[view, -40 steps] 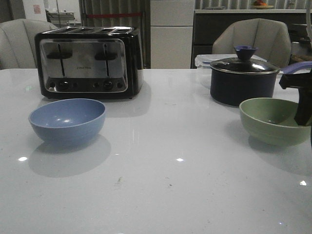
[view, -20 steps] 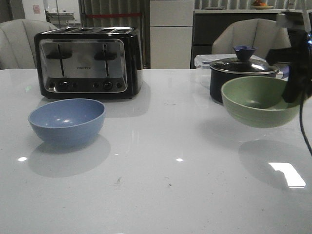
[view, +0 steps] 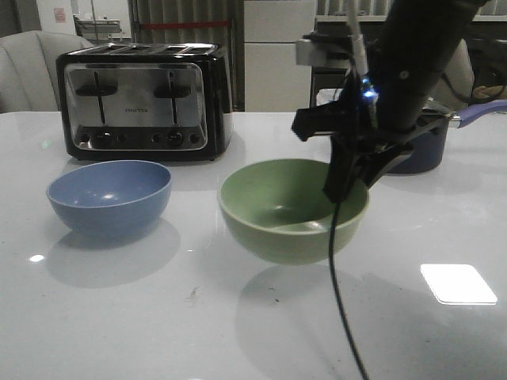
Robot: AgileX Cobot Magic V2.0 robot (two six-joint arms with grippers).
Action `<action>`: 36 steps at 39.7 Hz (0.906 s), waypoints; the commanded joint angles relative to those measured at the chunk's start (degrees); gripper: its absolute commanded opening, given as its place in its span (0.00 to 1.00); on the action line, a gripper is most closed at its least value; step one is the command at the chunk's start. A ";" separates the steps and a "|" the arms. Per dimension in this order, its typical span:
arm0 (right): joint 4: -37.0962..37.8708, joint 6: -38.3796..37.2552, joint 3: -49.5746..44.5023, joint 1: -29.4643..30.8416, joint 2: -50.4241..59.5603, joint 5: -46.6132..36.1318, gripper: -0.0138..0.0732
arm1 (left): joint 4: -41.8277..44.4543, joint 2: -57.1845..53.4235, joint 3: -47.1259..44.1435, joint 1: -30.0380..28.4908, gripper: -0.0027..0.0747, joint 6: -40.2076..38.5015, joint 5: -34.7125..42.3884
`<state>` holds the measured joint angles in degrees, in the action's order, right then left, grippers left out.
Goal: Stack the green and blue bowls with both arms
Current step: 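Slide the green bowl with the right gripper toward the table center, then release the green bowl and lift the right gripper away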
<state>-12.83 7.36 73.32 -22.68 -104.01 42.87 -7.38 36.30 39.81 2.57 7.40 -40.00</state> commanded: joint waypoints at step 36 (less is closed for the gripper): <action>-0.19 6.75 -6.80 -2.92 19.87 -8.19 0.66 | -0.82 0.39 1.77 0.12 0.70 -0.28 4.30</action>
<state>-13.15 12.03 68.08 -25.47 -91.83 37.83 -7.38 36.30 39.81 2.57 7.40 -40.00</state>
